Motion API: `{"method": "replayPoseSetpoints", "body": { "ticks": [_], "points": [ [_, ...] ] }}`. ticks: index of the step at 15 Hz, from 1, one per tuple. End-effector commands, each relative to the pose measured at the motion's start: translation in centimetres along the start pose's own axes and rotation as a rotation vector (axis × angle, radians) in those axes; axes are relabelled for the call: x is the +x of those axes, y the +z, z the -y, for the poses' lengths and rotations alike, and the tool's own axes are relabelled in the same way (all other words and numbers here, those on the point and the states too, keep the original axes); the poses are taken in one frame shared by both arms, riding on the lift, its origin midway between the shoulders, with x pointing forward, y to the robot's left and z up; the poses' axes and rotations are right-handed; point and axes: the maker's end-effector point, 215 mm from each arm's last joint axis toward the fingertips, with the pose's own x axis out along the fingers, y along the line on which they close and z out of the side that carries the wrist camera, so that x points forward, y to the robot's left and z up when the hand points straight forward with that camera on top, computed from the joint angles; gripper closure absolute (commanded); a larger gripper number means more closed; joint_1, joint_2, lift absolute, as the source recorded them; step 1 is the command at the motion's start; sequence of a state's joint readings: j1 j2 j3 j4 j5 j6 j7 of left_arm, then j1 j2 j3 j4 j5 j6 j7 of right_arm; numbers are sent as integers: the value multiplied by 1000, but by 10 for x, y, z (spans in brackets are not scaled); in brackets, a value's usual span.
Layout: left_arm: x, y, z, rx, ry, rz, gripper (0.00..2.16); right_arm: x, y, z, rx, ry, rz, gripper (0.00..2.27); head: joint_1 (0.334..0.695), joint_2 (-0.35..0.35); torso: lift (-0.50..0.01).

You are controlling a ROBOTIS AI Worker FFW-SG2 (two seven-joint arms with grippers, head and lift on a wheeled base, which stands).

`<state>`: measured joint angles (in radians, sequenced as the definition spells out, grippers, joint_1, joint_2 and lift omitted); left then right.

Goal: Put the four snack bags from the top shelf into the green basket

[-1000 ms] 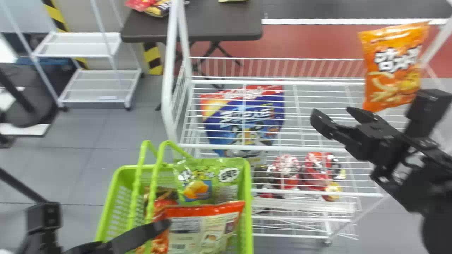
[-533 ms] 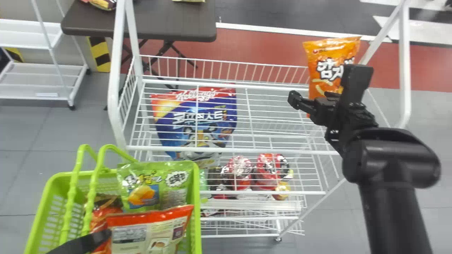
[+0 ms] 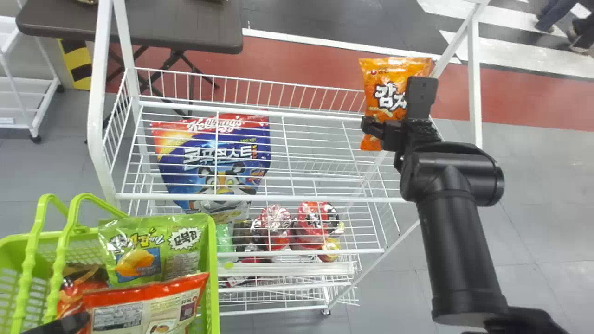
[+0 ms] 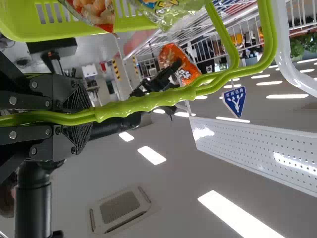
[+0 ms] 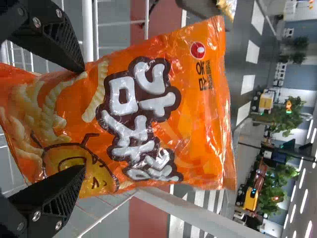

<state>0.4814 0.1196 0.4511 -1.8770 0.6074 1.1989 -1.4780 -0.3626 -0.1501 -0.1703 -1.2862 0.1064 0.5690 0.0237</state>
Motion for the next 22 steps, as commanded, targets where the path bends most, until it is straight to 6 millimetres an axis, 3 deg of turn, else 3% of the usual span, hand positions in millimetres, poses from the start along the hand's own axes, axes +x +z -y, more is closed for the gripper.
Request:
{"method": "replayPoseSetpoints", "body": {
  "ticks": [1,2,8,10,11,13,14,16,19,22],
  "points": [
    [-3,1,-1,-3,4,8,2148,1,-11,2,11,-2,-27,2125,695,-282,-1],
    [-3,1,-1,-3,4,8,2148,-1,-15,3,8,-8,-27,2256,695,-283,-1],
    [-4,2,0,-3,-3,8,2148,-27,4,9,26,0,61,2256,695,-287,-1],
    [-4,2,1,-3,-5,8,2148,-49,5,1,53,42,88,2256,695,-286,-1],
    [-5,2,0,-4,-2,10,2148,-69,9,-11,64,82,112,2256,695,-286,-1],
    [-4,4,0,0,0,12,2148,-120,19,-54,88,207,164,2256,695,-274,-1],
    [-4,5,-1,1,0,13,2148,-150,31,-79,90,277,203,2256,695,-241,-1],
    [-2,5,-1,1,-2,16,2148,-206,34,-125,99,409,226,2256,695,-185,-1],
    [-3,8,-1,0,-9,23,2148,-291,4,-191,154,643,163,2256,695,-54,-1],
    [-1,9,-1,3,-13,26,2148,-364,-34,-233,248,876,66,2256,695,56,-1]
  ]
}}
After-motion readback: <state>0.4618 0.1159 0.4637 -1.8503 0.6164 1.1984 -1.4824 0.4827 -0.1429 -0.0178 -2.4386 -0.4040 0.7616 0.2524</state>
